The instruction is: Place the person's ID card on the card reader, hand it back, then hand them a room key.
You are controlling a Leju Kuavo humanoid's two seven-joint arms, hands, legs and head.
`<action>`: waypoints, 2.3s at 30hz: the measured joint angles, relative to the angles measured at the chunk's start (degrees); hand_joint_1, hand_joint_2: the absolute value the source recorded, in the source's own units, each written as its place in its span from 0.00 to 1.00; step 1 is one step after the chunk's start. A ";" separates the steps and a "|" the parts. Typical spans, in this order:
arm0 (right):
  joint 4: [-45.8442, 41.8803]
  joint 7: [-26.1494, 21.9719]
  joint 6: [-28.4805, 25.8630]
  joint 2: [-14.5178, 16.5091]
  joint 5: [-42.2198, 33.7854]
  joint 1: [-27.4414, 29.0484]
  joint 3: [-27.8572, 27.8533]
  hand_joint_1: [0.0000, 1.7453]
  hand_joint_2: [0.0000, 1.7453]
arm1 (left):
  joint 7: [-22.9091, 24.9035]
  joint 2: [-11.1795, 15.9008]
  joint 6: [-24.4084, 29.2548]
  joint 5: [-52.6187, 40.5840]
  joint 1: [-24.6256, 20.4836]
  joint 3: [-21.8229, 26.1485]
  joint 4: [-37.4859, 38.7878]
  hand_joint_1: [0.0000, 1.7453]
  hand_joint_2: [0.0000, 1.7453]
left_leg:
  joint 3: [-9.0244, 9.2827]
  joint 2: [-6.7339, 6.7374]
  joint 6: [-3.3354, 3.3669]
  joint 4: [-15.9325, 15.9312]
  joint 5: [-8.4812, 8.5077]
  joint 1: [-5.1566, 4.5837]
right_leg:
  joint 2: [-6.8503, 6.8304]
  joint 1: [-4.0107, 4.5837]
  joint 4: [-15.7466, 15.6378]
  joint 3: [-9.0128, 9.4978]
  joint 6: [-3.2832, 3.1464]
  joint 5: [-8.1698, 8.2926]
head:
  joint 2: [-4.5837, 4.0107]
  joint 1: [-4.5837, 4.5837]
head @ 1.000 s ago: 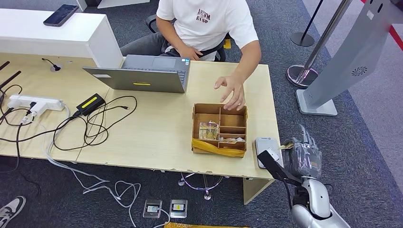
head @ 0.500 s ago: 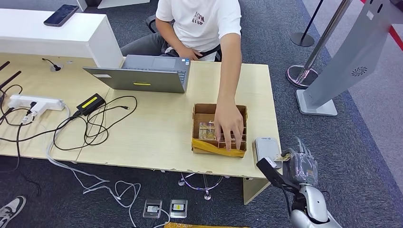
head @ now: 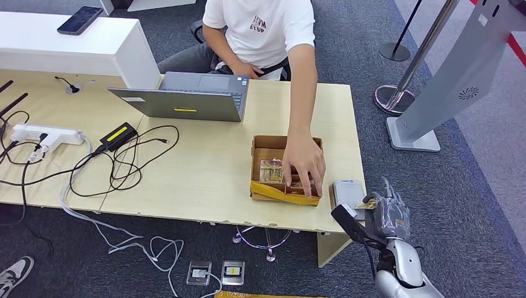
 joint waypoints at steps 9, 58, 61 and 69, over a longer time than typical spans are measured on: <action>0.64 -0.06 -0.37 0.74 0.55 -0.80 0.17 1.00 1.00 | -0.01 0.02 0.00 -0.03 -0.12 -0.04 0.00 0.00 0.00 | -0.01 -0.01 0.00 0.00 0.00 0.00 | -0.01 0.00 0.00 0.00 0.00 0.00 | 0.00 0.00; -0.16 -3.67 11.41 9.25 12.24 -24.85 11.38 1.00 1.00 | 5.37 0.68 -0.28 -5.57 -2.65 -4.27 -1.11 0.00 0.00 | -0.13 -0.11 0.00 0.00 0.08 0.05 | -0.10 0.06 0.02 -0.03 -0.01 0.01 | 0.00 0.01; 2.17 -3.68 11.32 9.94 11.90 -25.67 12.15 1.00 1.00 | 5.67 0.91 -0.40 -5.70 -2.85 -4.70 -1.27 0.00 0.00 | -0.12 -0.11 0.00 0.00 0.08 0.05 | -0.09 0.06 0.02 -0.04 -0.01 0.01 | 0.00 0.01; 5.33 -3.02 9.54 10.55 11.30 -26.41 13.46 0.00 1.00 | 5.99 1.39 -0.27 -5.78 -3.25 -5.70 -1.61 0.00 0.00 | -0.11 -0.10 0.00 0.00 0.08 0.06 | -0.06 0.06 0.02 -0.06 -0.01 0.01 | 0.00 0.00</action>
